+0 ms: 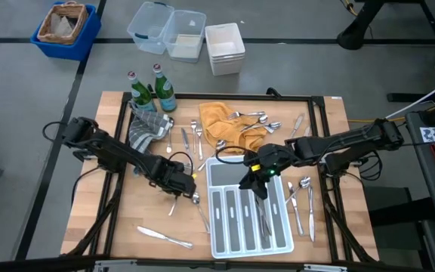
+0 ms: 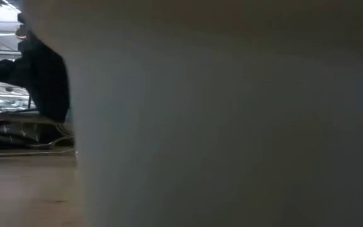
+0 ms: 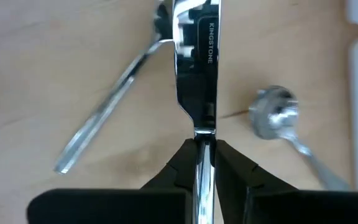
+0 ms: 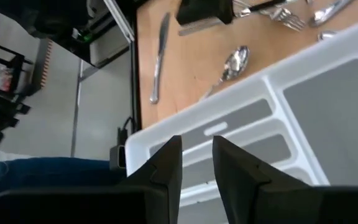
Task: Sort silverware
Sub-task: Put the table knife into the silverware tray
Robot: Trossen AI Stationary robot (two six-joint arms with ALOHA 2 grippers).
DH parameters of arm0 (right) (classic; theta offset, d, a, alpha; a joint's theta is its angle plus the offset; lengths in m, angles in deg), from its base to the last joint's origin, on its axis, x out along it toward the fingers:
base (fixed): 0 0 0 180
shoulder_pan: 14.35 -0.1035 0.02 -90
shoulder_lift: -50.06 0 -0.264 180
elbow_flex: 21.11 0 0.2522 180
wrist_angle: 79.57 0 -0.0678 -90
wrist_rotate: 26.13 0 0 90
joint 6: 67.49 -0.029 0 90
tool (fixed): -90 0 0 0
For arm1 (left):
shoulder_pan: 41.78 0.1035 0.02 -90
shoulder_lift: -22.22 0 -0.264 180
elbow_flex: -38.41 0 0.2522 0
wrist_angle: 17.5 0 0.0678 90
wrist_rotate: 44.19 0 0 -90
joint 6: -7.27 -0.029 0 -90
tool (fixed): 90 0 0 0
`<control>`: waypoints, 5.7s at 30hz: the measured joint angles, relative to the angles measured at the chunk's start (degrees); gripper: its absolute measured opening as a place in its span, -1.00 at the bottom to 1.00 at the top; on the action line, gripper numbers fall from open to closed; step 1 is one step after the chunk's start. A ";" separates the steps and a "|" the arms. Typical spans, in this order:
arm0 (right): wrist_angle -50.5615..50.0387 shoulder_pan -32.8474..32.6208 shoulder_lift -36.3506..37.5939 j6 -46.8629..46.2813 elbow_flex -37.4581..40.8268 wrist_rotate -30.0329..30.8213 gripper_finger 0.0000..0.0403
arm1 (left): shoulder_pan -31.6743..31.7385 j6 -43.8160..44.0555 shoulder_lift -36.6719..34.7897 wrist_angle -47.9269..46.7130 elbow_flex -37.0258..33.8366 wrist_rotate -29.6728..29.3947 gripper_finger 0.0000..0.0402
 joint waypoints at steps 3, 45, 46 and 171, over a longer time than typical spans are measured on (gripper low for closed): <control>-1.99 -0.01 0.22 0.02 0.00 0.09 -0.54 | -0.37 0.04 -1.04 2.74 0.00 0.00 -0.86; -9.85 0.01 4.52 1.20 0.00 12.41 -0.54 | -12.90 22.57 16.89 56.11 0.09 -20.22 -0.80; -9.83 0.01 4.52 1.18 0.00 12.41 -0.54 | -12.79 22.57 17.31 56.20 0.09 -20.20 -0.79; -20.86 64.25 0.16 -32.22 23.04 17.87 -0.54 | 28.41 -53.74 -12.53 12.64 -0.04 -1.95 -0.42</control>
